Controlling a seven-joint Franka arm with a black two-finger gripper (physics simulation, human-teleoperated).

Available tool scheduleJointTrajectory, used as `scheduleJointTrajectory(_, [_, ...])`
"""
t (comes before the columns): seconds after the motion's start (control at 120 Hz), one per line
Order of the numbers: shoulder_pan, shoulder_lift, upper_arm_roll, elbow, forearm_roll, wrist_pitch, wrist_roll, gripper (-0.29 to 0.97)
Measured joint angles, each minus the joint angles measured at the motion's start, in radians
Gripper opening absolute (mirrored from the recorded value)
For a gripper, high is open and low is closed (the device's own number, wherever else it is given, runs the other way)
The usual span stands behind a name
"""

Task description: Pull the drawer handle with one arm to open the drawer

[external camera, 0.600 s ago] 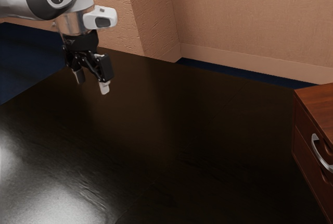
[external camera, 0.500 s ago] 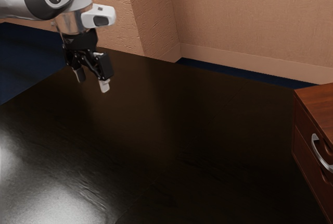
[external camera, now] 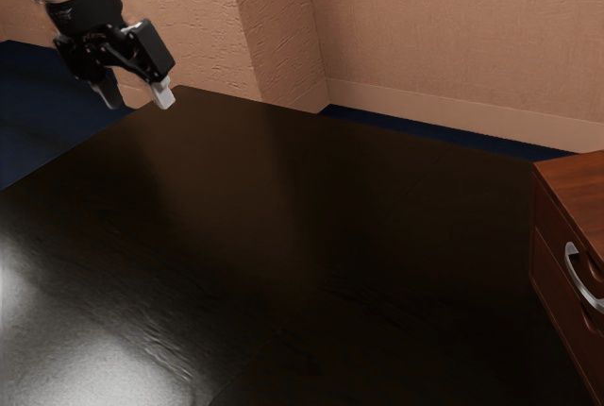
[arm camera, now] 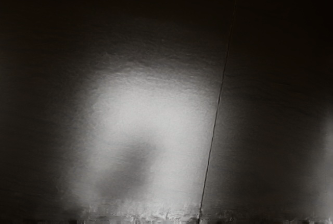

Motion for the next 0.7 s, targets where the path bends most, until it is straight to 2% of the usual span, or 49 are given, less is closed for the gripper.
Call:
scheduleJointTrajectory(0.117, [-0.011, 0.002, -0.001, -0.05, -0.07, 0.044, -0.127, 0.68])
scheduleJointTrajectory(0.283, [-0.05, -0.021, -0.007, -0.123, -0.101, 0.128, -0.309, 0.67])
scheduleJointTrajectory(0.483, [-0.013, -0.043, -0.099, -0.128, -0.11, 0.174, -0.512, 0.66])
scheduleJointTrajectory(0.567, [0.024, -0.044, -0.163, -0.139, -0.126, 0.182, -0.578, 0.66])
scheduleJointTrajectory(0.7, [0.027, 0.046, -0.207, -0.163, -0.175, 0.234, -0.625, 0.67])
